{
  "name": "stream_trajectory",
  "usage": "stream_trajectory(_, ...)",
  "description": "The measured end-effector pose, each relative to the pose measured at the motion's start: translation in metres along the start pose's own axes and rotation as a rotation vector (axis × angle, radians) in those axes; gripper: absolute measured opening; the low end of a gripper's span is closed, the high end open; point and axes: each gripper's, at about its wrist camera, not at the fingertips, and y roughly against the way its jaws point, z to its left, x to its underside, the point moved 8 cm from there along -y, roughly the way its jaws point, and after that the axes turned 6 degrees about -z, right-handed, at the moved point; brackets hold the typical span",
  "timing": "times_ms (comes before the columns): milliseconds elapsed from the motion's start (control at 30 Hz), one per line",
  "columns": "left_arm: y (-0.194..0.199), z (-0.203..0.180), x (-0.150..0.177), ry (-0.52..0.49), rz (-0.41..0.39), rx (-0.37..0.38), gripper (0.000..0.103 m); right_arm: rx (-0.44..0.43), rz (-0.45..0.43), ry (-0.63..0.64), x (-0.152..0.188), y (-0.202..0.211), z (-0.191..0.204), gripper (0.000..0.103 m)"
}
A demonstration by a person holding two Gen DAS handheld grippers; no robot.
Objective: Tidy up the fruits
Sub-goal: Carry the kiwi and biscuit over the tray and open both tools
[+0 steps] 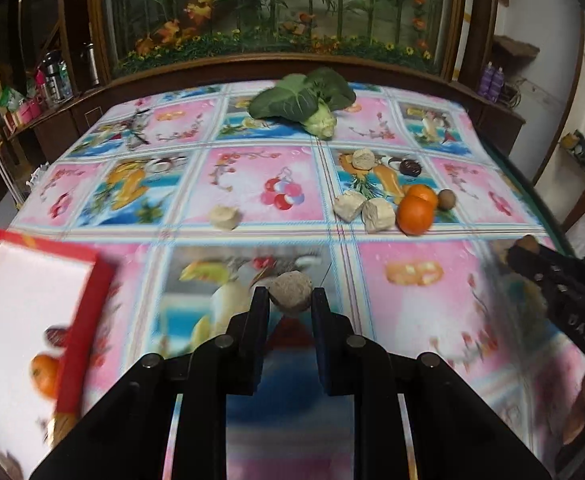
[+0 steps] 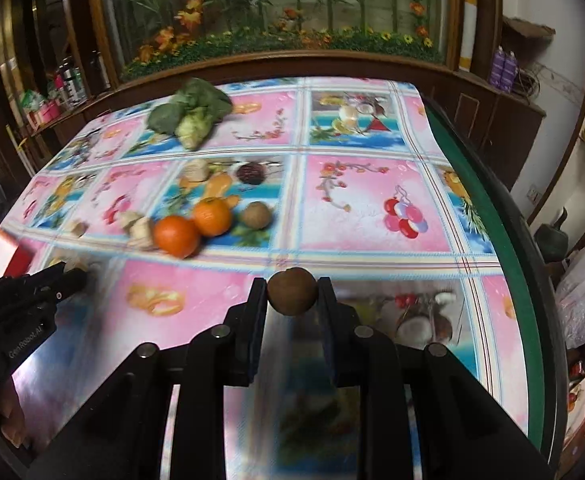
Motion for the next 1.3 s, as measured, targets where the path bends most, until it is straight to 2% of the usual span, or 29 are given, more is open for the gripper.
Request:
stream_trajectory(100,0.021,0.012,0.002,0.019,-0.023,-0.002,0.020,-0.027,-0.015,0.023,0.004,0.016,0.020,0.026)
stream_trajectory(267,0.056,0.045,0.011,0.054,-0.067,-0.049,0.020,-0.101,-0.031,0.081,0.012,0.039,0.071,0.026)
stream_trajectory(467,0.088,0.095,0.021,0.133,-0.097,-0.102,0.020,-0.205,-0.037,0.147,0.020,0.053,0.143,0.027)
stream_trajectory(600,0.101,0.135,0.028,0.187,-0.111,-0.164,0.020,-0.268,-0.042,0.186,0.022,0.059,0.189,0.027)
stream_trajectory(933,0.106,0.216,0.045,0.304,-0.096,-0.292,0.020,-0.380,-0.052,0.258,0.022,0.063,0.272,0.027)
stream_trajectory(1167,0.106,0.247,0.056,0.348,-0.064,-0.370,0.020,-0.431,-0.048,0.296,0.022,0.059,0.314,0.027)
stream_trajectory(1300,0.104,0.258,0.061,0.361,-0.049,-0.391,0.019,-0.455,-0.032,0.322,0.022,0.051,0.337,0.027)
